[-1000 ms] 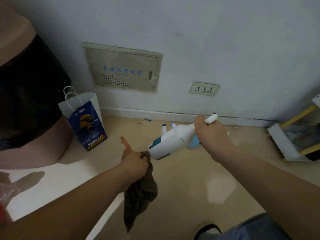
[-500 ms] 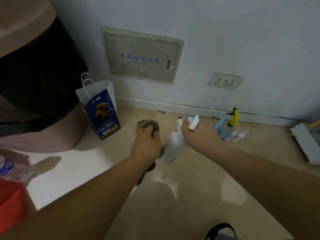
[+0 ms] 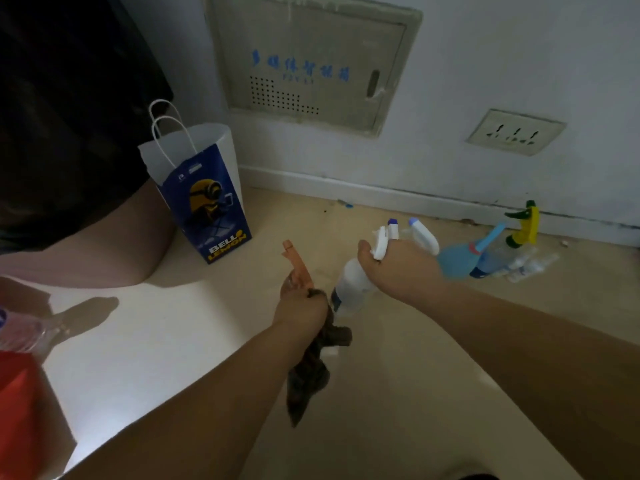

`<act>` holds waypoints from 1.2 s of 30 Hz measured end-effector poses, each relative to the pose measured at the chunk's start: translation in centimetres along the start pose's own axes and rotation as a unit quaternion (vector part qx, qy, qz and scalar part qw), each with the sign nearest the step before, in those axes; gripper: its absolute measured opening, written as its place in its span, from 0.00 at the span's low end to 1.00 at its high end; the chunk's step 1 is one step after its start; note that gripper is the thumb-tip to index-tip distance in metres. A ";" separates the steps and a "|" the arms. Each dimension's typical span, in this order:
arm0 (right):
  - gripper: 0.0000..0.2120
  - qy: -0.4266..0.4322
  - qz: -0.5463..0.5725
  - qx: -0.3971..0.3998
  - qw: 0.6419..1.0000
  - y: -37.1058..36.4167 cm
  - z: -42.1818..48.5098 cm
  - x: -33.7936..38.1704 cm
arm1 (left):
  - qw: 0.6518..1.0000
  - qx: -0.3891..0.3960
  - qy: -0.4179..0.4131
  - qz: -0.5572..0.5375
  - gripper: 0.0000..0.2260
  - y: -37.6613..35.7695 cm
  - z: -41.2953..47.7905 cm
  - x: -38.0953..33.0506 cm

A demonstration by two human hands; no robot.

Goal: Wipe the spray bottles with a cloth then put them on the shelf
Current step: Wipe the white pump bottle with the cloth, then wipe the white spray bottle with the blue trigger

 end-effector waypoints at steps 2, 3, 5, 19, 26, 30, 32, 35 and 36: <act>0.28 0.004 -0.009 0.007 1.000 -1.3 1.0 0.4 | 0.999 0.027 0.009 -0.041 0.21 -0.1 0.6 0.9; 0.27 0.005 0.003 0.007 1.000 -2.1 1.5 0.5 | 0.998 0.036 0.011 -0.042 0.22 -0.1 0.8 1.3; 0.25 -0.003 0.036 0.014 0.999 -3.8 2.6 0.4 | 0.998 0.046 0.015 -0.029 0.25 0.0 1.4 2.1; 0.23 0.008 0.061 0.186 0.981 -4.6 1.1 -4.2 | 0.994 0.075 0.066 -0.038 0.13 -1.9 0.9 3.4; 0.22 -0.191 0.180 0.100 0.960 -5.1 1.5 -10.0 | 0.998 0.059 0.029 -0.022 0.12 -3.1 0.6 3.1; 0.36 -0.182 0.335 -0.011 0.924 -6.7 3.6 -9.3 | 0.993 0.092 0.030 -0.061 0.09 -3.7 1.1 2.5; 0.29 -0.161 0.366 -0.049 0.915 -7.2 4.3 -8.7 | 0.990 0.110 0.035 -0.076 0.09 -3.9 1.5 2.3; 0.18 -0.150 0.361 -0.094 0.915 -7.8 4.8 -8.3 | 0.990 0.112 0.027 -0.079 0.09 -4.0 2.2 1.8; 0.15 -0.148 0.356 -0.107 0.916 -8.0 4.8 -8.3 | 0.989 0.117 0.027 -0.084 0.09 -4.0 2.3 1.6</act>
Point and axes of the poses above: each hand's wrist, its own z-axis towards the middle knuckle, its own y-axis out of the back of the hand, x = y × z, the point moved 4 cm from there along z, towards the middle knuckle, and after that the axes turned 3 degrees about x, right-handed, at the moved point
